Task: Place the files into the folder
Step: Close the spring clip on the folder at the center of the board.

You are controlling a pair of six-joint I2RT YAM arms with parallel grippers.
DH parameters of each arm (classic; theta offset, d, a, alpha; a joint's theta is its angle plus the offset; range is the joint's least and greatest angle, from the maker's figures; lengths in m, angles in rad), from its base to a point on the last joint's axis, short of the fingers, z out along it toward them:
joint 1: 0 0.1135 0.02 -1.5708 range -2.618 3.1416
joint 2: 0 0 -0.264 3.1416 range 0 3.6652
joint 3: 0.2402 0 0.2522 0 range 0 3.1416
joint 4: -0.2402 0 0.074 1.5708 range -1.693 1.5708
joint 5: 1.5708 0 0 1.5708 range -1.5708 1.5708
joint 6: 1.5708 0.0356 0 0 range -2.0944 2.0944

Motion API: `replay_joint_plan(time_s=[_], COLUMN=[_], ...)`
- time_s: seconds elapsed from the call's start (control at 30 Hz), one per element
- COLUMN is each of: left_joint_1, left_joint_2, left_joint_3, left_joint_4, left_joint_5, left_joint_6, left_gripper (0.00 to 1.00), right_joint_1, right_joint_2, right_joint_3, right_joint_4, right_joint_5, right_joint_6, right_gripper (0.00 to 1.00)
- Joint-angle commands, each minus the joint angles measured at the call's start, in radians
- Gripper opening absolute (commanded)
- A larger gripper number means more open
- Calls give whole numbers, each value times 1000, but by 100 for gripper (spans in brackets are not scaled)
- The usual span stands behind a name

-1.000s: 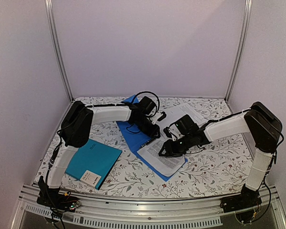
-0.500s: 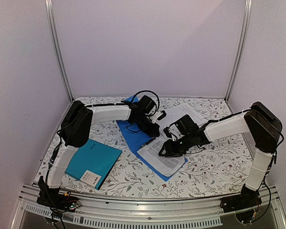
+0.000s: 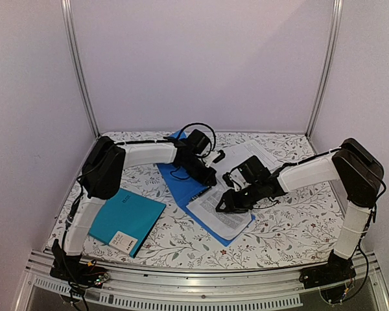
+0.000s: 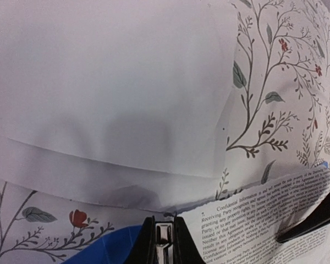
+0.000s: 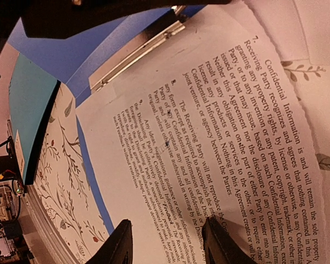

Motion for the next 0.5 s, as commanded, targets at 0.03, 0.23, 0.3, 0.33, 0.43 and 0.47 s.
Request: replay_joint_plan(time_s=[0.03,0.23,0.3,0.33,0.43,0.47], left_joint_1=[8,10,11,12,13,13], left_joint_2=[-61,-93,-102,-105,-117,-121], left_joint_3=[-52,-91,-98,-100,-111,-117], left_joint_4=[36,69,77,81,90,92], left_joint_5=[38,55,61,64,70,71], left_joint_6=[-13,-19,-23,-27,-29,-30], left_gripper=[6,6,6,6,6,6], right_joint_1=[-5,-3,-4,-4,-5,-5], right_joint_2=[53,60,61,63,63,63], right_joint_3=[-22,-19,-20,-19,-20,-20], right_joint_4=[-68,-71,-71,-71,-74,-75], right_joint_5=[40,41,44,44,44,44], right_joint_6=[22,29,30,31,32,32], right_gripper=[45,44,44,44,44,44])
